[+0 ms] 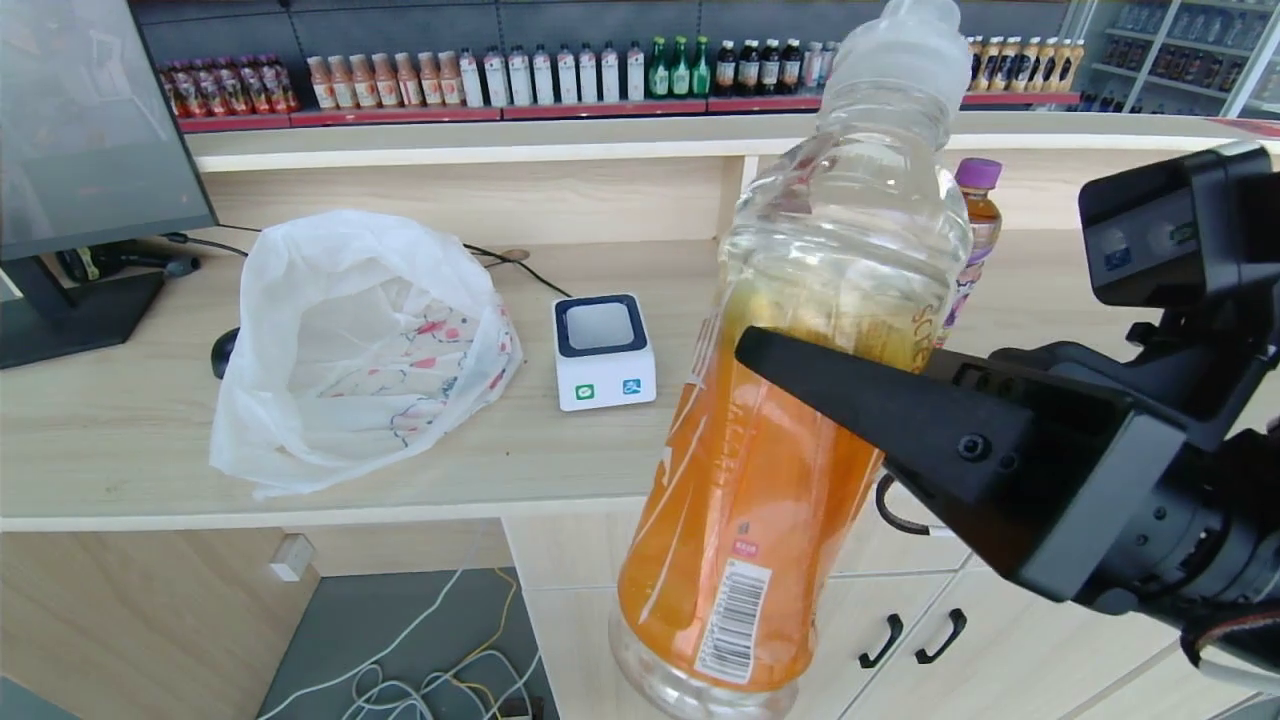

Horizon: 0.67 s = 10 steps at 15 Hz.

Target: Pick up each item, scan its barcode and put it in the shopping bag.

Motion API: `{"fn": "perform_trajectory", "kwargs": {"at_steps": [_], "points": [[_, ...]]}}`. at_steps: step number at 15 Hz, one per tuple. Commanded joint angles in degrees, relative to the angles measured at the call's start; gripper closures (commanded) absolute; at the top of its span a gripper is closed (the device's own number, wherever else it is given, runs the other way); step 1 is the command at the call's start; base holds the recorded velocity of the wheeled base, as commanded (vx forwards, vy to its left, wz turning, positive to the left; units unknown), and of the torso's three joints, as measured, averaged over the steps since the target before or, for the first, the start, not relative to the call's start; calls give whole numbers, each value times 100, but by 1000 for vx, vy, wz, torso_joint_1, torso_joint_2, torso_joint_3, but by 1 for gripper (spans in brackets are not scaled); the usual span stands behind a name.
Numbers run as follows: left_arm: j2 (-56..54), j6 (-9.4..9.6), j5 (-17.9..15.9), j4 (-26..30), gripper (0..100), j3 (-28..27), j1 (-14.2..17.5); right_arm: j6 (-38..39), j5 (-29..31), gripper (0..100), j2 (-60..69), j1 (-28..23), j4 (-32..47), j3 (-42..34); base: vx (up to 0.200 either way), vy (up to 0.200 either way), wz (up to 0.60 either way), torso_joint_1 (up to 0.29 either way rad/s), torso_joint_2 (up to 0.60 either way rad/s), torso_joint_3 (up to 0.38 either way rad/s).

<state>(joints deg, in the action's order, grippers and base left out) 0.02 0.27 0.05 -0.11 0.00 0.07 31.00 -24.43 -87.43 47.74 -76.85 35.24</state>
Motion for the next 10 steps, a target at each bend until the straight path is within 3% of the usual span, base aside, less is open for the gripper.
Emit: {"fn": "perform_trajectory", "kwargs": {"at_steps": [1, 10], "points": [[-2, 0, -5, 2, 0, 0, 1, 64, -27, 100, -28, -1, 3, 176, 0, 0, 0, 0, 0, 0], [-2, 0, 4, 2, 0, 0, 1, 354, -273, 100, 24, -1, 12, 396, 0, 0, 0, 0, 0, 0]]}}
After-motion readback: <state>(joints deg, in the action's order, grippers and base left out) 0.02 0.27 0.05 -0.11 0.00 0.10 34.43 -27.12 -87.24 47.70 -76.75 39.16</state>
